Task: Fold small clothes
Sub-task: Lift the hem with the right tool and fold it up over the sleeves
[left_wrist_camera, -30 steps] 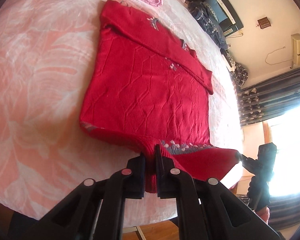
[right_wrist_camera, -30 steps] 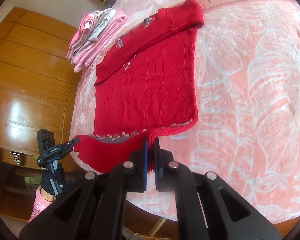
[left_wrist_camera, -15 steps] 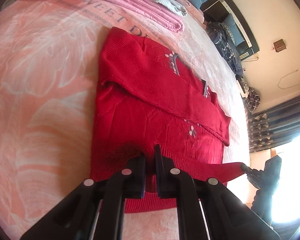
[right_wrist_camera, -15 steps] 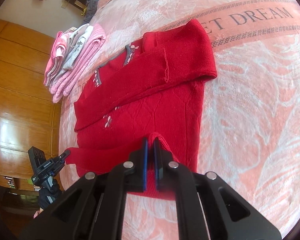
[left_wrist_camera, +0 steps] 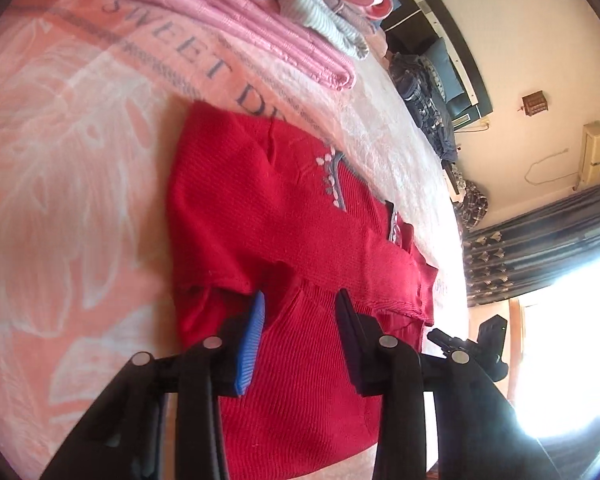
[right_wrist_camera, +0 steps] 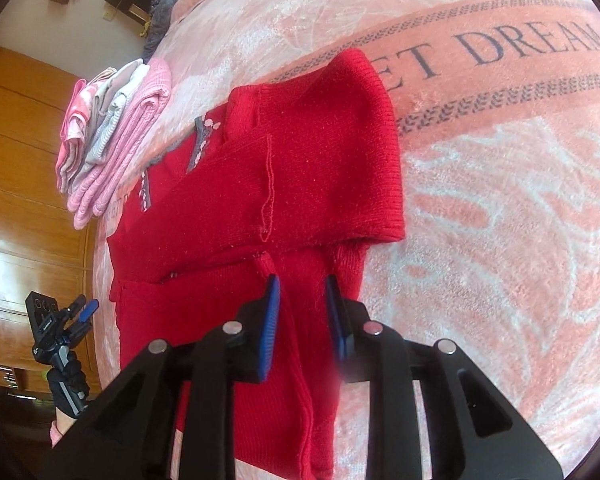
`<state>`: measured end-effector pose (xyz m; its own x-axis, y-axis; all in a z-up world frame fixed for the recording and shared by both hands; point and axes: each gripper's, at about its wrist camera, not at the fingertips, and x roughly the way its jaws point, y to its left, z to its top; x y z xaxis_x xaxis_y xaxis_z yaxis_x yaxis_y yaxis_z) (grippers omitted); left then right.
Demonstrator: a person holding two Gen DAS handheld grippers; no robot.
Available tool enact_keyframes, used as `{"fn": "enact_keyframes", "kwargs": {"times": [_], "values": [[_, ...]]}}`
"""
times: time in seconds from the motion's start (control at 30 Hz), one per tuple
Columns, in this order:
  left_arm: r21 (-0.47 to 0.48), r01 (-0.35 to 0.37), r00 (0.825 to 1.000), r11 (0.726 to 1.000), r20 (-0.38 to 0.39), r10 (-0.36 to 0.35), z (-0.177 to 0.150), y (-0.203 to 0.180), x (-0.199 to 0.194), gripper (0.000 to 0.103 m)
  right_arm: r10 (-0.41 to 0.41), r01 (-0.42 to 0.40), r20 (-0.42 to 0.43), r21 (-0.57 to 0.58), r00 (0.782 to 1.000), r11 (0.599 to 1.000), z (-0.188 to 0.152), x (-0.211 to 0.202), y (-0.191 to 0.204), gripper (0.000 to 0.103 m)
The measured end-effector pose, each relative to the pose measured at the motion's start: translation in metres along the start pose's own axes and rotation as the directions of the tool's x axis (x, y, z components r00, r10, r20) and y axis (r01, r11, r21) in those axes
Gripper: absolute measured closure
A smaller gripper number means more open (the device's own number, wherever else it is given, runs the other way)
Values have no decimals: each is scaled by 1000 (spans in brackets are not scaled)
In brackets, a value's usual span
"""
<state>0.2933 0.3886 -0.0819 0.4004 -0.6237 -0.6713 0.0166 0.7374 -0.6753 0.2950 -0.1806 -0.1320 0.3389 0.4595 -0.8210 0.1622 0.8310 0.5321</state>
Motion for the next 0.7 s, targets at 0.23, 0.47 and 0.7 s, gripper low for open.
{"fn": "enact_keyframes", "kwargs": {"times": [0.23,0.47,0.7], "values": [[225,-102,994,969,-9,106,-5,-24,15,63,-1,5,28,-149,1000,989,4,-13,26,61],[442,-239,960,864,-25,278,-27,-46,57,59,-60,50,-28,-275,998,960,-5,13,50,59],[539,-321,924,779,-4,383,-40,-48,83,63,-100,78,-58,-292,993,953,-6,31,42,57]]}}
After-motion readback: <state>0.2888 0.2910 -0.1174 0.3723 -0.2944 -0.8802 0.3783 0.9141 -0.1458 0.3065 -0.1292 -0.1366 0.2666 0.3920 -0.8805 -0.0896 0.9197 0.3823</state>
